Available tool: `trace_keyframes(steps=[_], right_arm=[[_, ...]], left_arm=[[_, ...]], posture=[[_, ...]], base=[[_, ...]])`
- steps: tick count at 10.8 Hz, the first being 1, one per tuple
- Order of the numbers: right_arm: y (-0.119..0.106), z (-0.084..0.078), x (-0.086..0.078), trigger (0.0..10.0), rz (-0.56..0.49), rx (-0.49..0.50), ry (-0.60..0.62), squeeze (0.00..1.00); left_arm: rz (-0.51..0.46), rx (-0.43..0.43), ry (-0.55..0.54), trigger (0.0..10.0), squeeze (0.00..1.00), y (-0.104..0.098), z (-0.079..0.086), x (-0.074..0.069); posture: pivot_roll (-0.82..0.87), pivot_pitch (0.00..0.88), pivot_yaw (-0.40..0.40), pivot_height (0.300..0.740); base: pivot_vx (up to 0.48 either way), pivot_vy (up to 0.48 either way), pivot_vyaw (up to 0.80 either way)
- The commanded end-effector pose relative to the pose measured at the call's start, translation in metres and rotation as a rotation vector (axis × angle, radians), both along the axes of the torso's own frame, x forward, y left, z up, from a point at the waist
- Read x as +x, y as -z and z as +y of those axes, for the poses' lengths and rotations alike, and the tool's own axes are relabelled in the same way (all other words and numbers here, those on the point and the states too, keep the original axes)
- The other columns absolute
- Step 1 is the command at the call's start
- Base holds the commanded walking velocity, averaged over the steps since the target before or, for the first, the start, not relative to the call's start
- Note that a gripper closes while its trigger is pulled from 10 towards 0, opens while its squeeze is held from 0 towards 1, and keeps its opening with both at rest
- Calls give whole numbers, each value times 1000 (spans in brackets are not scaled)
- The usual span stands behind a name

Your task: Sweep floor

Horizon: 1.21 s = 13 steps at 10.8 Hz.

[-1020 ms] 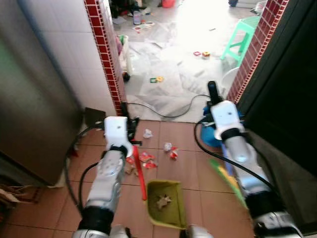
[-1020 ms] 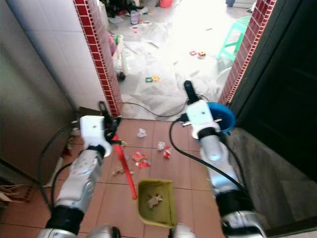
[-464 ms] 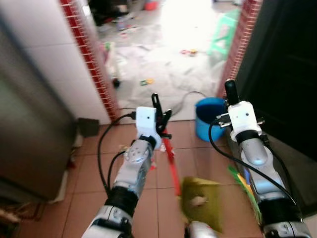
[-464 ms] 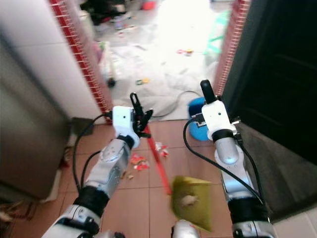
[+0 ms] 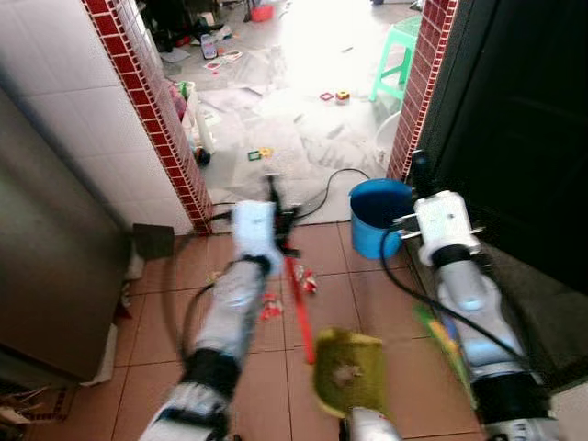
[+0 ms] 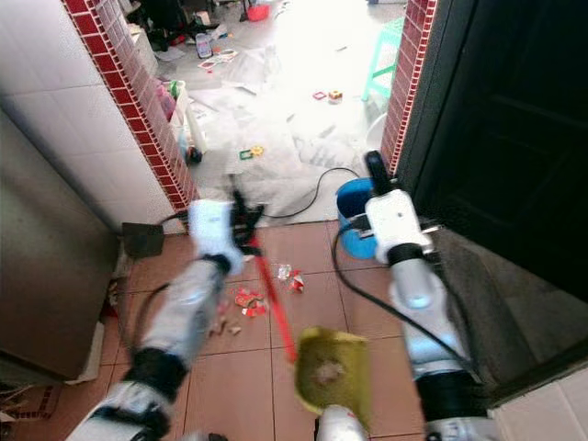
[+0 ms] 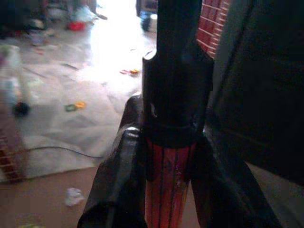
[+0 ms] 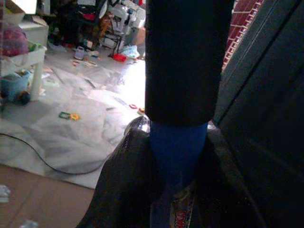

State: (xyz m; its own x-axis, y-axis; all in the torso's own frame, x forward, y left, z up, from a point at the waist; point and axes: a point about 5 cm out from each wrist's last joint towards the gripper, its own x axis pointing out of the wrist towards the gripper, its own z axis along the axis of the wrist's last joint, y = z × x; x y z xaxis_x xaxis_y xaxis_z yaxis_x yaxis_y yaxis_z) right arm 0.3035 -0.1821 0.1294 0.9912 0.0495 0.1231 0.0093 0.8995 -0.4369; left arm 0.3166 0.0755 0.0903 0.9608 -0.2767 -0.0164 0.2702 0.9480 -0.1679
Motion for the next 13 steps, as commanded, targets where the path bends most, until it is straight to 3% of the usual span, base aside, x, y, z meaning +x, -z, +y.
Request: trace_keyframes(steps=[1, 2, 5, 10, 13], right_arm=[[-9, 2, 1, 10000, -46, -5, -4, 0], [-3, -9, -6, 10000, -20, 41, 55, 0], [10, -21, -19, 10000, 20, 82, 125, 0], [9, -3, -1, 10000, 2, 116, 100, 0], [5, 3, 8, 10000, 9, 84, 27, 0]], left_arm=[[-98, -11, -64, 10000, 0, -17, 17, 2], [-110, 9, -110, 10000, 0, -13, 35, -6], [-87, 55, -131, 10000, 0, -1, 52, -23], [-81, 78, -91, 10000, 0, -4, 49, -24], [-82, 56, -146, 10000, 0, -4, 50, -27]], posture=[[-276, 0, 81, 740], [-266, 0, 84, 740], [-258, 0, 92, 740], [-236, 0, 129, 740], [-184, 0, 54, 740]], base=[[0, 0, 0], [0, 0, 0], [0, 0, 0], [0, 0, 0], [0, 0, 0]])
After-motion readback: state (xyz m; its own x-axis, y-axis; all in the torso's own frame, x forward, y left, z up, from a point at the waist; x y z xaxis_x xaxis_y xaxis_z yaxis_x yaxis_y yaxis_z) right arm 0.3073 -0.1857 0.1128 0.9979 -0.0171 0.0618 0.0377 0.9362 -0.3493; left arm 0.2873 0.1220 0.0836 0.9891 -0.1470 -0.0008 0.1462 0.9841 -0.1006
